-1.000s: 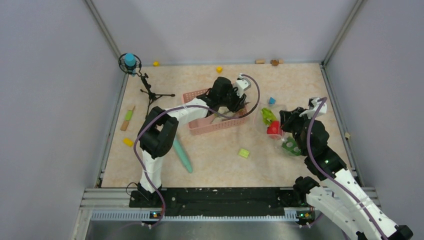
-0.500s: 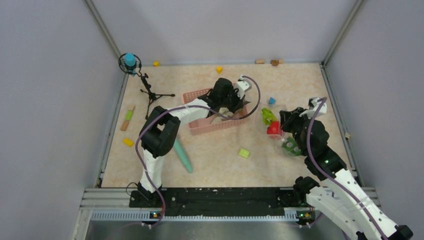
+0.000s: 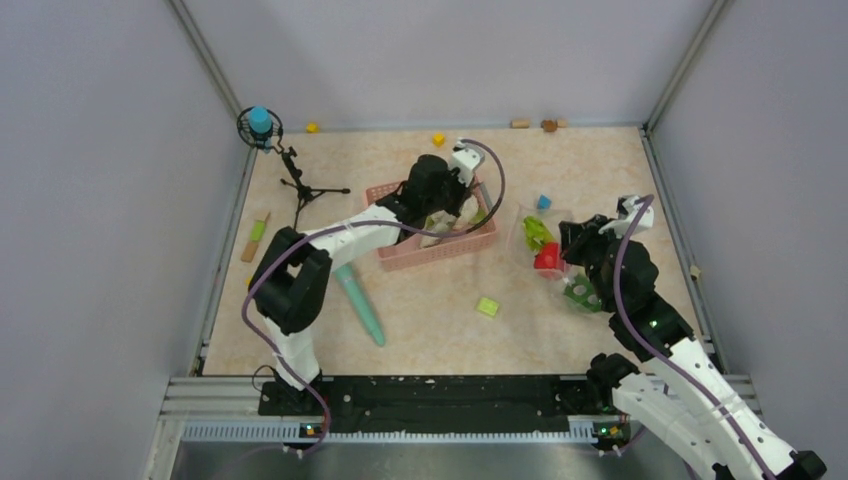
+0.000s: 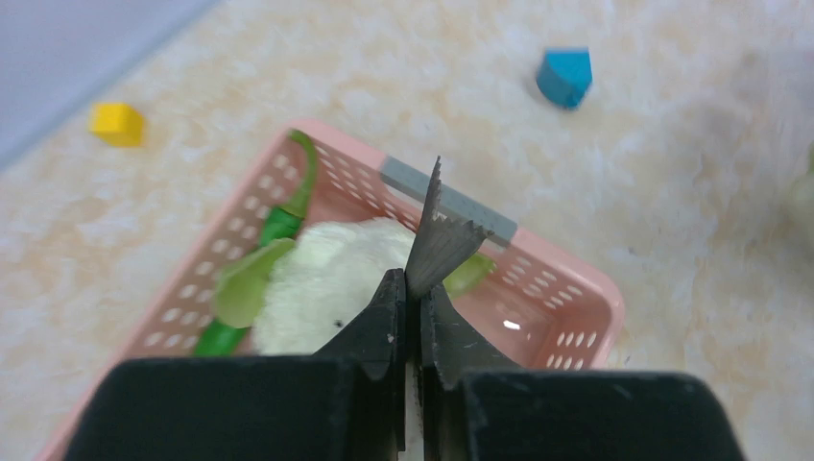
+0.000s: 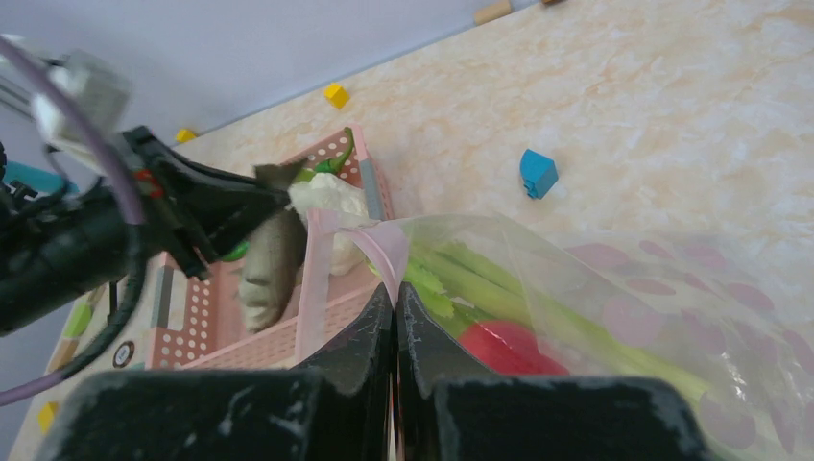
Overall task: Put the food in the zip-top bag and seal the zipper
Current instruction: Pick up the fake fish from the bin.
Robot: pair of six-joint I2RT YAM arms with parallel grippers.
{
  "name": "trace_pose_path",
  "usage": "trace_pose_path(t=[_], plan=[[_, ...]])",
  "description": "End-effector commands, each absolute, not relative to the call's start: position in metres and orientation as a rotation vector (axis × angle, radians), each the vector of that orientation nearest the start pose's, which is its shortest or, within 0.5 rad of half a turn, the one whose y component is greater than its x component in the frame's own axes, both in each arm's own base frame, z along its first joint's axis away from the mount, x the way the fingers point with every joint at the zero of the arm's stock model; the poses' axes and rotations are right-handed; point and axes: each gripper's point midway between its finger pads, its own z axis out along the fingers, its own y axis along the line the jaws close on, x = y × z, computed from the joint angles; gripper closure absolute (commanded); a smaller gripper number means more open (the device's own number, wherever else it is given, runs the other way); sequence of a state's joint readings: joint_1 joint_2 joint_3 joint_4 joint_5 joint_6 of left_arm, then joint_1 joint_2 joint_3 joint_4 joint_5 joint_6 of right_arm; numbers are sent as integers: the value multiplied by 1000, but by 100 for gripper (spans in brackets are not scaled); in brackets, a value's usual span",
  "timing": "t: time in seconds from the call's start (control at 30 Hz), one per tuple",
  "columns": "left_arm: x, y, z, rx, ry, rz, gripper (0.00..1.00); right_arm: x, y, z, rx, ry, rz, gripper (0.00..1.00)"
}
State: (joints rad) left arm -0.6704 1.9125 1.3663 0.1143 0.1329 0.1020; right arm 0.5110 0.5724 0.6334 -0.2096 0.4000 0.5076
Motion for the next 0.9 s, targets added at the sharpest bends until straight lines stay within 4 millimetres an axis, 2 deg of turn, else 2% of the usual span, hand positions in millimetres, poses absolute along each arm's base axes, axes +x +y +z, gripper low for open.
trace_pose_path(t=[0.0,0.07,0.27,0.37,0.47,0.6,0.73,0.8,0.87], plan=[[431,-333,274,537,1575,-466,100,265,86,282,322,1628,425,100],[423,-321,299,477,1522,-470,100,265,86,282,321,1630,428,100],[410,-287,349,212,1456,-518,100,265,87,282,323,1631,430,100],[393,-283,374,167,1403,-618,100,265,88,282,322,1632,439,100],[364,-290,403,176,1306,-797,100,265,91,282,315,1636,455,100],[320,-311,439,305,1195,-1046,100,266,100,279,301,1654,500,100],[275,-336,462,496,1113,-1256,100,266,118,274,266,1701,580,100],[249,-344,471,593,1017,-1339,100,265,126,271,254,1730,614,100],[226,-352,471,673,956,-1393,100,264,132,268,259,1755,651,100]])
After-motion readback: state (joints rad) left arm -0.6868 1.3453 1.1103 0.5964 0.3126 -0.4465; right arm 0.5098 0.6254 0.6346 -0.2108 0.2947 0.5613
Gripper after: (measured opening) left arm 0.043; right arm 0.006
